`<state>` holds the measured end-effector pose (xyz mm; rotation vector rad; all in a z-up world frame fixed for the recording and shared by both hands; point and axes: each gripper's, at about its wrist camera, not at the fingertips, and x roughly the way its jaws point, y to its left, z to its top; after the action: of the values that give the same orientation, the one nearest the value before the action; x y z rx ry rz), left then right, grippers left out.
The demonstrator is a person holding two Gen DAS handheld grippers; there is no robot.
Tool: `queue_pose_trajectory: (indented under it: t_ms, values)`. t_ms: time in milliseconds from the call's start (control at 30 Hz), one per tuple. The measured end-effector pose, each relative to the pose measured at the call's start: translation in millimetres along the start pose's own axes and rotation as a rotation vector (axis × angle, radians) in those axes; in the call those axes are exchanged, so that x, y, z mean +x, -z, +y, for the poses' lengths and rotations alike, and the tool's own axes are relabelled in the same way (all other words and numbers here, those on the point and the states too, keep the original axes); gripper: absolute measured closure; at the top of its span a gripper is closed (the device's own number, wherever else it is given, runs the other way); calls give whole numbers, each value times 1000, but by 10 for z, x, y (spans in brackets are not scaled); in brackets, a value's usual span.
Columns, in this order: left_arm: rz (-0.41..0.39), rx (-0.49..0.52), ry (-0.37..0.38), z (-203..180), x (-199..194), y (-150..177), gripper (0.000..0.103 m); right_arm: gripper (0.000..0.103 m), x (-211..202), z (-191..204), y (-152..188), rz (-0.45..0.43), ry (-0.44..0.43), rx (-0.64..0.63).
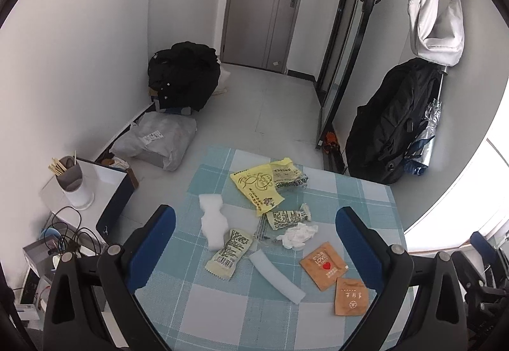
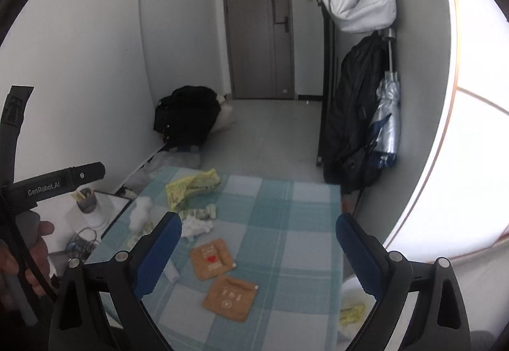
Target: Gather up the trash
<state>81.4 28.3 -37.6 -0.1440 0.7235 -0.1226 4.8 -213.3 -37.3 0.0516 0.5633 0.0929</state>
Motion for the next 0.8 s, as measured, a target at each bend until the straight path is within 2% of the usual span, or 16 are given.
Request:
queue_pose_trajectory:
  t_ms: [233, 367, 500, 600, 800]
  values:
    - [69, -23, 13, 268, 88, 57, 4, 5, 520, 159, 255, 212, -53, -16]
    - [82, -61, 8, 403, 125, 48, 4, 5, 798, 158, 530, 321, -80, 0]
    - [134, -131, 34, 532, 214, 69, 4, 6, 1026, 169, 764, 405, -68, -6]
    - [148, -165, 52, 571, 221, 77, 4, 7, 1145, 180, 824, 431, -58, -2]
    - [143, -125, 21, 539, 240, 80, 4, 10, 1298, 266, 897, 466, -11, -65]
